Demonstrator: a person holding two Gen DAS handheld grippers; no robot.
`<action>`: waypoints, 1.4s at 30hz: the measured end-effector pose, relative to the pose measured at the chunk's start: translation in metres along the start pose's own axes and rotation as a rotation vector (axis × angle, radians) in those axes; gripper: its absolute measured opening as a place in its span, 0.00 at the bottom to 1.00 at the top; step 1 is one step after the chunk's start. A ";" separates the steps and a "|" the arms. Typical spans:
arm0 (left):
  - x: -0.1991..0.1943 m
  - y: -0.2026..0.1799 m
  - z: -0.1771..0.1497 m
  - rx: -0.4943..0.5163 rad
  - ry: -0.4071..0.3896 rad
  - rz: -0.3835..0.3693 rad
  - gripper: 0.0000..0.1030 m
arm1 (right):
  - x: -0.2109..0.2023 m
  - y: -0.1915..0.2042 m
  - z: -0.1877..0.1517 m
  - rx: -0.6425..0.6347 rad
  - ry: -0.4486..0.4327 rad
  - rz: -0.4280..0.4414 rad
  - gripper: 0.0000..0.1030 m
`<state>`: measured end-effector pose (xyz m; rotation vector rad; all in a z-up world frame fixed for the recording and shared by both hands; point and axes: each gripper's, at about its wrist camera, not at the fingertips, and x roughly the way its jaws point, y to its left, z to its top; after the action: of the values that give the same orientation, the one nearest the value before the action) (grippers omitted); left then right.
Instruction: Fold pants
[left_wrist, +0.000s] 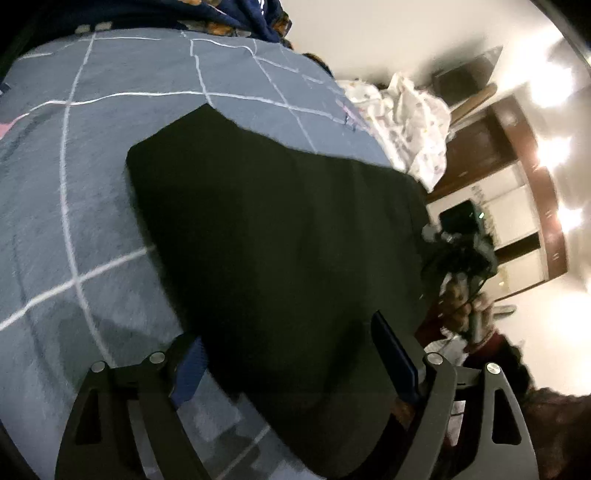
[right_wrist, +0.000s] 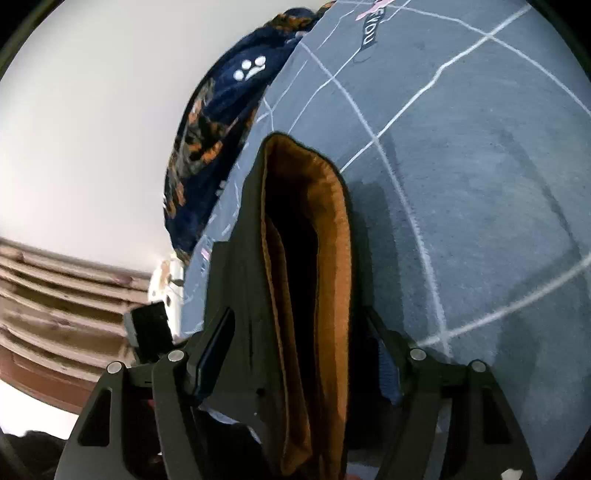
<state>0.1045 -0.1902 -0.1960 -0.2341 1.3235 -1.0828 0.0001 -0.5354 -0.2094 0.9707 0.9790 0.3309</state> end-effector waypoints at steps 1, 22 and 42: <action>0.001 0.005 0.004 -0.027 0.004 -0.041 0.80 | 0.002 0.001 0.000 -0.008 0.005 -0.010 0.65; -0.148 0.035 -0.006 -0.083 -0.308 0.185 0.09 | 0.109 0.093 -0.011 -0.069 0.056 0.195 0.26; -0.186 0.116 -0.074 -0.310 -0.469 0.340 0.55 | 0.087 0.092 -0.039 0.073 -0.037 0.243 0.33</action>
<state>0.1238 0.0398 -0.1758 -0.4462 1.0487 -0.4914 0.0319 -0.4081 -0.1900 1.1621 0.8459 0.4807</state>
